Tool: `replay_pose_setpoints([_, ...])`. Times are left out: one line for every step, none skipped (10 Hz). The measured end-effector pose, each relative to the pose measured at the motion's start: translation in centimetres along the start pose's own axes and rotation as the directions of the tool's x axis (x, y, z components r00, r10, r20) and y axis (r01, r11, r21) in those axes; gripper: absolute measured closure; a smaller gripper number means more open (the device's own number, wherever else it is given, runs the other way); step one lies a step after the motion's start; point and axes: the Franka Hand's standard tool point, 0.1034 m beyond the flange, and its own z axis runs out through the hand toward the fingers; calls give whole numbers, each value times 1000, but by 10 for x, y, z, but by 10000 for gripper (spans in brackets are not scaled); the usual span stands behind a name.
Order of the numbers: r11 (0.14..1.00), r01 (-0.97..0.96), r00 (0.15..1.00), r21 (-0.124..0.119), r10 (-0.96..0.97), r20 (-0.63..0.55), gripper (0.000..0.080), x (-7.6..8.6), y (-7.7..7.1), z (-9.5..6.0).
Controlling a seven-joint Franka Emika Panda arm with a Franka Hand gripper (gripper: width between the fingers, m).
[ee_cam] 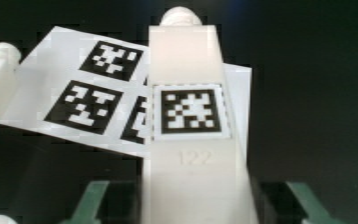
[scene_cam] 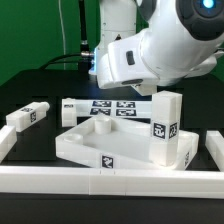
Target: Assemble desk
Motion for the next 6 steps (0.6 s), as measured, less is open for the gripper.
replay_pose_setpoints([1000,0,1000,0,0,1,511,0,0,0])
replay_pose_setpoints([1000,1,1000,-1,-1,-3,511,1,0,0])
replay_pose_setpoints([1000,19,998,-5,-19,-52,511,2,4,-8])
replay_pose_setpoints([1000,25,995,-2,-25,-99,511,-8,12,-21])
replay_pose_setpoints([1000,23,983,1,-22,-180,511,-15,18,-29])
replay_pose_setpoints([1000,24,977,8,-21,-211,511,-28,22,-35])
